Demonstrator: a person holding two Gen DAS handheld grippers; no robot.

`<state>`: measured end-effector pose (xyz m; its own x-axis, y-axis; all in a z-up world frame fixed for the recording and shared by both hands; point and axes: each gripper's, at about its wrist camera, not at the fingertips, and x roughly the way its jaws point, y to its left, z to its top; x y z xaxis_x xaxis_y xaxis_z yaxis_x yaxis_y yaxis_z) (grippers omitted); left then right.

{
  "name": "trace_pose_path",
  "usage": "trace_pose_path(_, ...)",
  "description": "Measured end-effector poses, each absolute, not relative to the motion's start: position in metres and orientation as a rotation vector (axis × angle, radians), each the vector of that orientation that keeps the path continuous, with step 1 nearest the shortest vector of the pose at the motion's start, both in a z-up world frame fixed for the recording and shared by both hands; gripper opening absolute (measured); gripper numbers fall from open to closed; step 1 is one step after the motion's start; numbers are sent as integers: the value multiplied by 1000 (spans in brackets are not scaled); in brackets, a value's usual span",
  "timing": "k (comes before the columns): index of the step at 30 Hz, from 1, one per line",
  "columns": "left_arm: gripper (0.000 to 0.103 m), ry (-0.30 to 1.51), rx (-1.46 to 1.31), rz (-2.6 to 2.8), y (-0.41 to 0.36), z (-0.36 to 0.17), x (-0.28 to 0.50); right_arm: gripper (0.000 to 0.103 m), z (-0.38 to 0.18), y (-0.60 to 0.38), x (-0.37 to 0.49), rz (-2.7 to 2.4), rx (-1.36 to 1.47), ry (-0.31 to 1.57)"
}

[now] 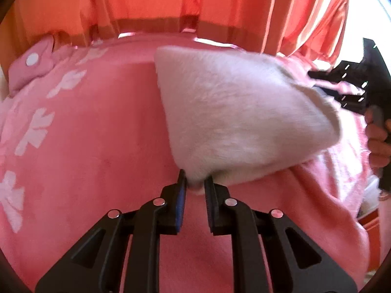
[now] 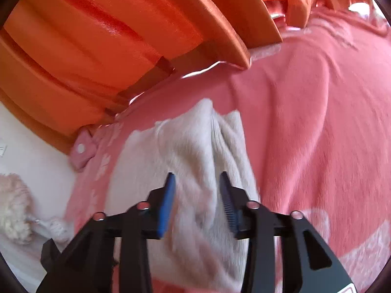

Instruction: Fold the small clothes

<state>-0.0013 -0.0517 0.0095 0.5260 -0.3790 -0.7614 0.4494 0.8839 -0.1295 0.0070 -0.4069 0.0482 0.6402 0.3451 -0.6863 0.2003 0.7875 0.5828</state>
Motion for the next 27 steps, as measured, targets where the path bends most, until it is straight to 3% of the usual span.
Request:
trace_pose_path(4,14,815,33,-566,-50,45,-20,42,37,-392,-20,176,700,925)
trace_pose_path(5,14,805,32,-568,-52,50,-20,35,33,-387,-24,171,678,929)
trace_pose_path(6,14,796,28,-572,-55,54,-18,12,31,-383,-29,142,642,924)
trace_pose_path(11,14,858,7,-501,-66,37,9,10,26,-399,-66,43,694,814)
trace_pose_path(14,15,925,33,-482,-73,10,16,10,-4,-393,-55,49,607,891)
trace_pose_path(19,15,896,103,-466,-80,6,11,19,51,-405,-44,32,619,817)
trace_pose_path(22,15,903,73,-468,-76,2,12,35,74,-404,-6,49,553,801)
trace_pose_path(25,15,895,95,-466,-78,1,10,47,65,-400,50,52,513,878)
trace_pose_path(27,15,897,86,-467,-78,1,9,47,50,-396,78,41,510,945)
